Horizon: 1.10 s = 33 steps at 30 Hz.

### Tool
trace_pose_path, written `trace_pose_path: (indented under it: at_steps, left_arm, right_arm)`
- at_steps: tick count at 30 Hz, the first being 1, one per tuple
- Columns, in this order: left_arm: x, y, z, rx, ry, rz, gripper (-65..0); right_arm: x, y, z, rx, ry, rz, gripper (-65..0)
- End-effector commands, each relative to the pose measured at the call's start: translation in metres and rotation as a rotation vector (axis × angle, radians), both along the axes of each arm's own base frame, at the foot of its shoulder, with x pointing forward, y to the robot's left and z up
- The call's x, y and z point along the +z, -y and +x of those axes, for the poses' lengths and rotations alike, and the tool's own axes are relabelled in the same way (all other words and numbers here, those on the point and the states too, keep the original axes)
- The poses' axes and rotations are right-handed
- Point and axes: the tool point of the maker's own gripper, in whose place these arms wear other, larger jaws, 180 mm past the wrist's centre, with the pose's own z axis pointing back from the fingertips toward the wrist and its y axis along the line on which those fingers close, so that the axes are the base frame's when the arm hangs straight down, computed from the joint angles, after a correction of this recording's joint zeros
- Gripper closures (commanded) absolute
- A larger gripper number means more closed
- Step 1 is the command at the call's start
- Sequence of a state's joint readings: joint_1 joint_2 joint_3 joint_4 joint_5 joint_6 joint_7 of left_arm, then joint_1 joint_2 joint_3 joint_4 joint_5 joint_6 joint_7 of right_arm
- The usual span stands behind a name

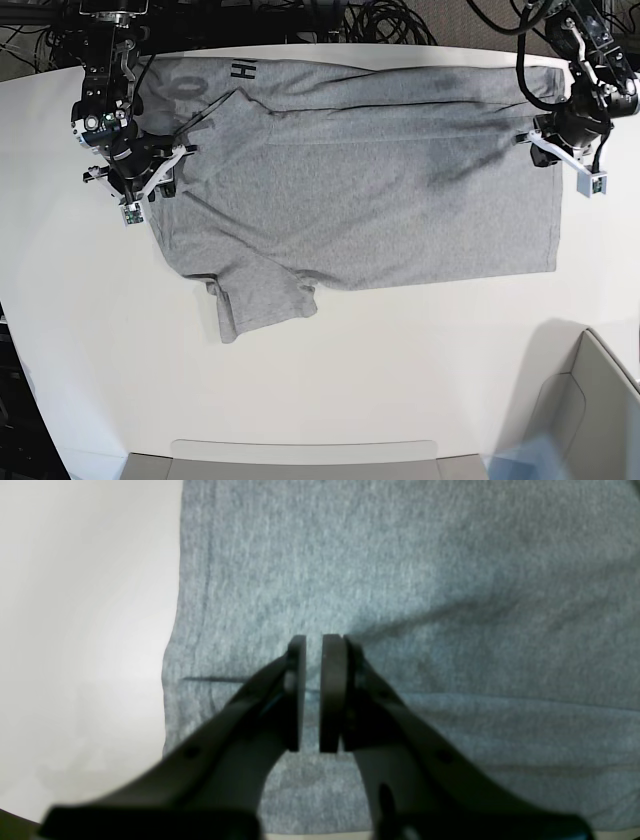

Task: Fold the T-shirt properly
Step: 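Move the right gripper to the hem corner beside the sleeve and grasp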

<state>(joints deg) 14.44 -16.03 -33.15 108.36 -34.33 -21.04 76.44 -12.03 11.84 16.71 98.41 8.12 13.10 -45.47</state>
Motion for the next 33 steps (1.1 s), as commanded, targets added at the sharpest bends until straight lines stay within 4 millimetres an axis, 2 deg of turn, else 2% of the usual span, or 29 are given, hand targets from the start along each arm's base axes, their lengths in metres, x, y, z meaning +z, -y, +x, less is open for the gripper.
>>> trace_pose_path:
  at_steps: [1, 5, 7, 11, 14, 18, 21, 25, 27, 29, 33]
  left_arm:
    - [0.008, -0.004, 0.005, -0.004, 0.027, 0.017, -5.3]
    - [0.008, -0.004, 0.005, -0.004, 0.027, 0.017, -5.3]
    - [0.007, -0.004, 0.003, -0.004, 0.022, 0.017, -5.3]
    - [0.006, -0.004, 0.002, -0.005, 0.017, 0.017, -5.3]
    - [0.006, -0.004, 0.001, -0.005, 0.016, 0.017, -5.3]
    - [0.002, 0.002, -0.001, 0.006, 0.012, -0.005, -5.3]
    - [-0.001, 0.008, -0.002, 0.009, 0.010, -0.025, -5.3]
    - [-0.004, 0.013, -0.002, 0.014, 0.012, -0.042, -5.3]
    - [-0.003, 0.013, -0.001, 0.014, 0.015, -0.042, -5.3]
    - [-0.003, 0.013, -0.001, 0.014, 0.016, -0.042, -5.3]
    - [-0.002, 0.013, 0.000, 0.014, 0.018, -0.043, -5.4]
  right_arm:
    - [0.021, -0.002, 0.014, 0.009, 0.078, 0.001, -18.2]
    - [0.060, -0.011, 0.043, 0.022, 0.199, 0.007, -18.5]
    - [0.085, -0.011, 0.069, 0.023, 0.271, 0.006, -18.8]
    - [0.105, 0.000, 0.121, -0.004, 0.226, -0.010, -26.1]
    - [0.106, 0.008, 0.154, -0.003, 0.145, -0.031, -28.9]
    - [0.097, -0.007, 0.193, 0.047, 0.122, -0.021, -28.1]
    - [0.076, -0.005, 0.213, 0.030, 0.110, 0.025, -28.0]
    - [0.050, 0.001, 0.224, -0.002, 0.065, 0.067, -28.0]
    - [0.039, -0.007, 0.224, 0.010, 0.054, 0.076, -28.0]
    - [0.036, -0.016, 0.226, 0.024, 0.066, 0.087, -28.0]
    - [0.036, -0.022, 0.226, 0.031, 0.079, 0.097, -28.0]
